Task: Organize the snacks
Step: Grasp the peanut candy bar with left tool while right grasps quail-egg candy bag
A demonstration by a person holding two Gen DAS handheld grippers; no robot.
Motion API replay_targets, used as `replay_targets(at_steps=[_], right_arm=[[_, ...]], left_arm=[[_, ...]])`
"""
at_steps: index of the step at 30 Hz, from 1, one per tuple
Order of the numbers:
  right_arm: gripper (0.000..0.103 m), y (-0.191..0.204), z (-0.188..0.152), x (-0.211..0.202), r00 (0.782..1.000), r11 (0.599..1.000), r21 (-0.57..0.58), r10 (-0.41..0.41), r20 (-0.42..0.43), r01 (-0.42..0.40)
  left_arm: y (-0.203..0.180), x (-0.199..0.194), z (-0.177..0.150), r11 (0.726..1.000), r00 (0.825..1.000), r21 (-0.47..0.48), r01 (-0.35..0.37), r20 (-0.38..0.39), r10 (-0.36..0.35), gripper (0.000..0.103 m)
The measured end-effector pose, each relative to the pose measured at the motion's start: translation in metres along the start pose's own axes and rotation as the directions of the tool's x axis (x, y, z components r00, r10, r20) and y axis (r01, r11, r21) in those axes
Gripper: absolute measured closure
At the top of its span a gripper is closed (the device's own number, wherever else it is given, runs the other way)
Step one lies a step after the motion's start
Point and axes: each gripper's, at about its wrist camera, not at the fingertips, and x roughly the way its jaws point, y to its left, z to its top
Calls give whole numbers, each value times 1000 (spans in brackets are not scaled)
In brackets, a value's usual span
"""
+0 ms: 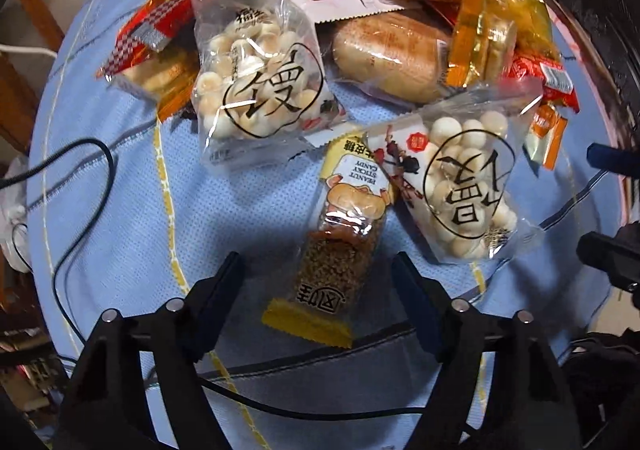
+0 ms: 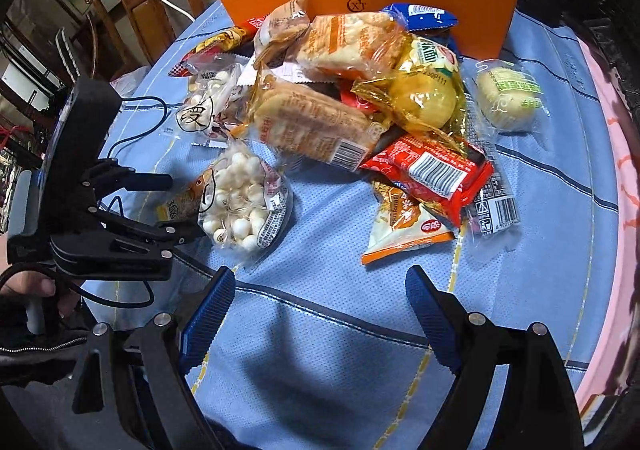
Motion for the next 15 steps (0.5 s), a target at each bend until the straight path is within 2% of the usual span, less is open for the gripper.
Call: replay_targets(at_steps=[1, 2, 3, 8, 10, 12, 13, 14, 15], right_arm=[[16, 2, 1, 1, 1000, 1000, -4, -1, 1, 1], [16, 6, 4, 3, 1000, 1000, -12, -3, 3, 3], [16, 9, 5, 3, 1000, 1000, -21, -1, 8, 1], [16, 38, 28, 21, 1000, 997, -74, 19, 19, -18], [17, 45, 37, 40, 1000, 998, -62, 22, -22, -23], [35, 55, 42, 60, 997, 996, -79, 28, -66, -33], [36, 60, 44, 69, 997, 995, -99, 6, -83, -14], [43, 66, 44, 77, 995, 993, -118, -9, -102, -3], [49, 74, 43, 78, 996, 986, -163, -43, -77, 30]], left_arm=[[-3, -3, 1, 1000, 1000, 16, -5, 7, 5, 44], [-5, -6, 3, 1000, 1000, 17, 6, 19, -6, 63], [-3, -9, 4, 1000, 1000, 12, 4, 24, -5, 67], [25, -14, 6, 994, 998, -84, 64, 21, -62, 71], [36, -16, 3, 991, 997, -104, 81, 23, -79, 71], [46, -17, 1, 985, 994, -129, 110, 28, -107, 71], [49, -17, 1, 984, 993, -134, 119, 28, -116, 71], [53, -18, 0, 983, 992, -132, 126, 30, -124, 71], [56, -19, -1, 983, 991, -129, 131, 33, -128, 71]])
